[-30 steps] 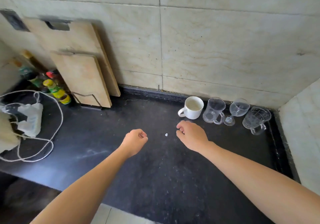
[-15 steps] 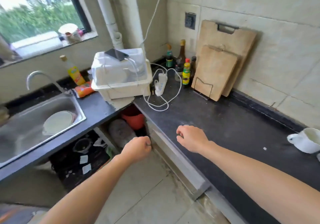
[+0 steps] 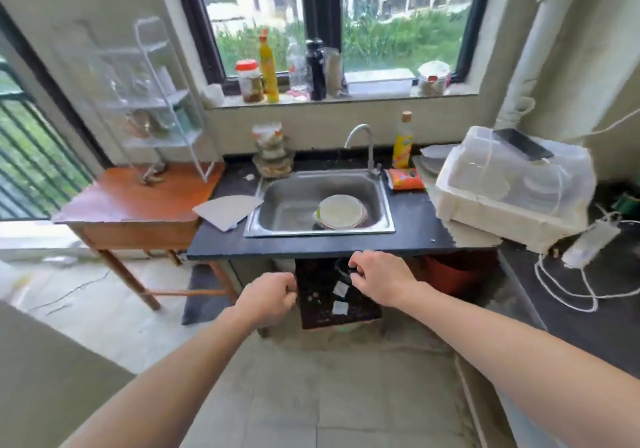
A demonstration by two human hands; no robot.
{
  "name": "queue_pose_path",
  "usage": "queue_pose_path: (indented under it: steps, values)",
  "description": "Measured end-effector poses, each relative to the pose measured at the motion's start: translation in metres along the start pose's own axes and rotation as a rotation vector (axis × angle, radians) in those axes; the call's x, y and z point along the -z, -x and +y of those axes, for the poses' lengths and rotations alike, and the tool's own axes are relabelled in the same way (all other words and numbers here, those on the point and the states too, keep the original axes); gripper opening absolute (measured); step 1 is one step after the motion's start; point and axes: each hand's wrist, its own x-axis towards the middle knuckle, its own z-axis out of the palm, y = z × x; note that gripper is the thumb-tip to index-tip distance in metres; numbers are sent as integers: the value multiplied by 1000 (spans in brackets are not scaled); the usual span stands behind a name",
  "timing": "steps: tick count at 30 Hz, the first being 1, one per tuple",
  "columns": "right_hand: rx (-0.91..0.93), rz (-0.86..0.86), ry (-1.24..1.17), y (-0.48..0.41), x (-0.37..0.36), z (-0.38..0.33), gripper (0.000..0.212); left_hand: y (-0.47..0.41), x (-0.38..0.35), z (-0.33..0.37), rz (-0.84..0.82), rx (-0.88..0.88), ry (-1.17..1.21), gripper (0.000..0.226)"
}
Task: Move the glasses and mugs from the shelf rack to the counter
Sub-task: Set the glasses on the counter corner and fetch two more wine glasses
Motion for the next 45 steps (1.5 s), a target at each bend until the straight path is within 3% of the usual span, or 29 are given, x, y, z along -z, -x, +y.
queue_pose_path:
  steps: [9,14,23,27,34,41,45]
  values:
    - [289,-76,-11,-186,-29,-100,32,-35,73,-138,113,296,50,18]
    - [419,-24,-30,-292,-27,-163,31,-53,120,-198,222,424,84,21]
    - [578,-72,-58,-415,-50,-293,35,-61,178,-332,315,601,181,20]
    - [553,-25,-81,-467,-67,-343,35,-83,208,-403,350,562,194,18]
    - [351,98,-199,-553,-67,-414,34,-138,290,-511,335,433,166,20]
    - [211,201,-220,-634,-53,-426,41,-224,346,-561,386,314,202,17]
    - [90,274,-395,-695,-51,-429,47,-286,369,-581,433,272,222,19]
